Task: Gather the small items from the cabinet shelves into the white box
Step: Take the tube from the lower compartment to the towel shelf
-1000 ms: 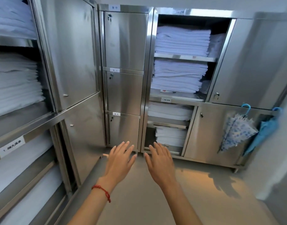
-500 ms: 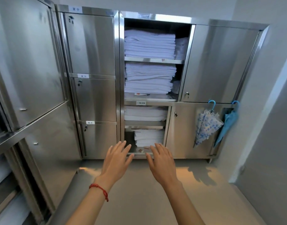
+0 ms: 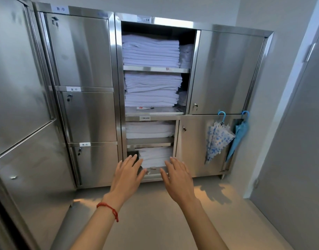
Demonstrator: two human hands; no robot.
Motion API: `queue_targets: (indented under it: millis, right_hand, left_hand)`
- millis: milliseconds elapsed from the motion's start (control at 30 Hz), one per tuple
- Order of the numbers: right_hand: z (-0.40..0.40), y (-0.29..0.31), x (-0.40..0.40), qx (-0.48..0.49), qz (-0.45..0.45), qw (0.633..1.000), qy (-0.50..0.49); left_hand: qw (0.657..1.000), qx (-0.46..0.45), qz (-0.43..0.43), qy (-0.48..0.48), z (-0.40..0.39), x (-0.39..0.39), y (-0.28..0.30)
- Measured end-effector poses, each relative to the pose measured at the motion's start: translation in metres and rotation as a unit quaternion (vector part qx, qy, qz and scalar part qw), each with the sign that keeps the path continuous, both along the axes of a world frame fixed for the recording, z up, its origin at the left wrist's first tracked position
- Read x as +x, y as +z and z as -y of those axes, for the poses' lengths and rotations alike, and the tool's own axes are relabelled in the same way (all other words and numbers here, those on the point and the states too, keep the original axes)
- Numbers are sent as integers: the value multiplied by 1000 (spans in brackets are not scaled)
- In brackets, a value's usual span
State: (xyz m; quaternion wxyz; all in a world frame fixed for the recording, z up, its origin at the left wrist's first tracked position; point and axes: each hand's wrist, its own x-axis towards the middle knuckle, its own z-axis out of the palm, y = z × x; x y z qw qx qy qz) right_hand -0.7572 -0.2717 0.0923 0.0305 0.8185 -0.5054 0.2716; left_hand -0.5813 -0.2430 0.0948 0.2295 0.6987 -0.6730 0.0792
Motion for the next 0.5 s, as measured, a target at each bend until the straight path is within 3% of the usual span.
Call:
queue_targets:
  millis: [500]
  right_hand:
    - [102,-8,1,16,-15,1000,7]
  left_hand:
    - [1000,-1,1,-10,97,-5,-7]
